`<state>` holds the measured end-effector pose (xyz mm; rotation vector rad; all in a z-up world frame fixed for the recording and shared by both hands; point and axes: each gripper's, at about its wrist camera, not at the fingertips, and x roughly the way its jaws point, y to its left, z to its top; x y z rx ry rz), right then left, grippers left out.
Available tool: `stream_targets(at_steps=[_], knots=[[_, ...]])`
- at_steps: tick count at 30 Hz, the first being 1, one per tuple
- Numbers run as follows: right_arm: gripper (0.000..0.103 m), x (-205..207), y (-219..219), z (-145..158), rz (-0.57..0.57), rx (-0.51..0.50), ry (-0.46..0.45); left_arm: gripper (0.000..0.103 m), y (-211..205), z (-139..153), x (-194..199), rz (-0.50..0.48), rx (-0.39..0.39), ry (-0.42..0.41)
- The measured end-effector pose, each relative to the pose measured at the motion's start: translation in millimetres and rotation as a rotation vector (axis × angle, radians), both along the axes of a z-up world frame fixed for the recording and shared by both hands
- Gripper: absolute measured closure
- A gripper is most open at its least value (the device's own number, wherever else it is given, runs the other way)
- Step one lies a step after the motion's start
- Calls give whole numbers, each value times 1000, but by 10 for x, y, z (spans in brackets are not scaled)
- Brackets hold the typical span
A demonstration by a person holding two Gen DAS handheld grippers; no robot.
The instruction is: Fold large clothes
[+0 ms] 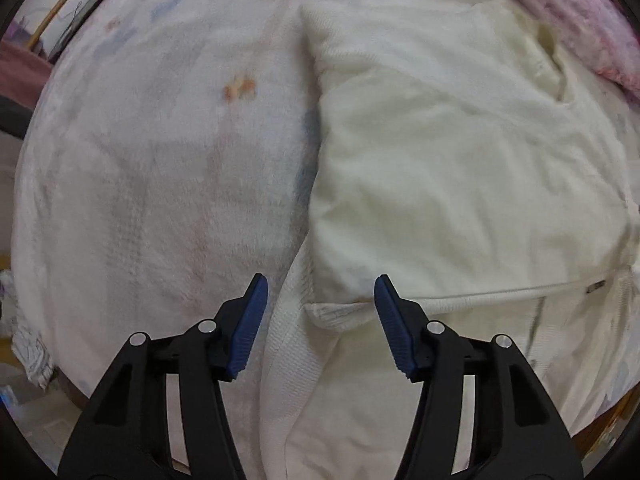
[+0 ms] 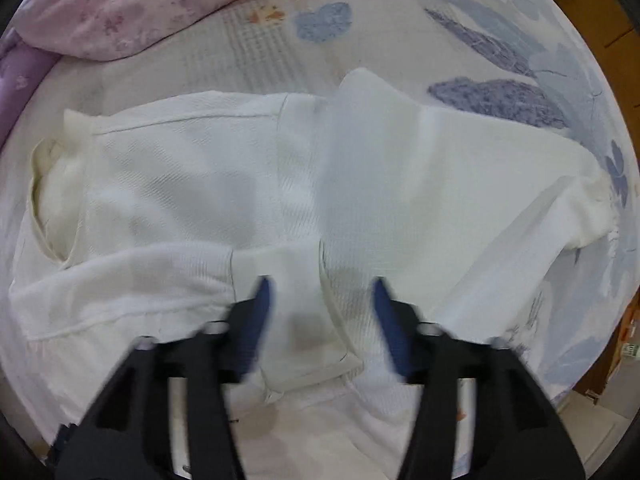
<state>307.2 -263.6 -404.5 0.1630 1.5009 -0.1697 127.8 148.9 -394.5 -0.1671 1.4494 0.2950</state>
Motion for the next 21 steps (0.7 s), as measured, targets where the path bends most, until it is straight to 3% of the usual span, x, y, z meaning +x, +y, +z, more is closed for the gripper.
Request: stream_targets(at_steps=[3, 5, 8, 10, 11, 13, 18, 21], knots=[[38, -242, 63, 203, 20, 18, -99, 45, -94, 224, 113, -36, -9, -76], [39, -341, 238, 233, 97, 47, -130, 47, -189, 234, 281, -74, -16, -107], [56, -416, 466, -72, 162, 85, -52, 61, -235, -85, 459, -102, -15, -52], [58, -515, 532, -404, 139, 91, 48, 79, -248, -409, 501, -99, 8, 45], [58, -559, 577, -446, 158, 44, 39, 80, -237, -529, 479, -107, 36, 84], [58, -623, 676, -410, 211, -20, 52, 80, -192, -566, 373, -122, 36, 77], [57, -757, 527, -563, 166, 49, 100, 82, -65, -577, 251, -128, 9, 64], [57, -694, 411, -539, 118, 86, 116, 81, -132, -528, 326, -154, 55, 90]])
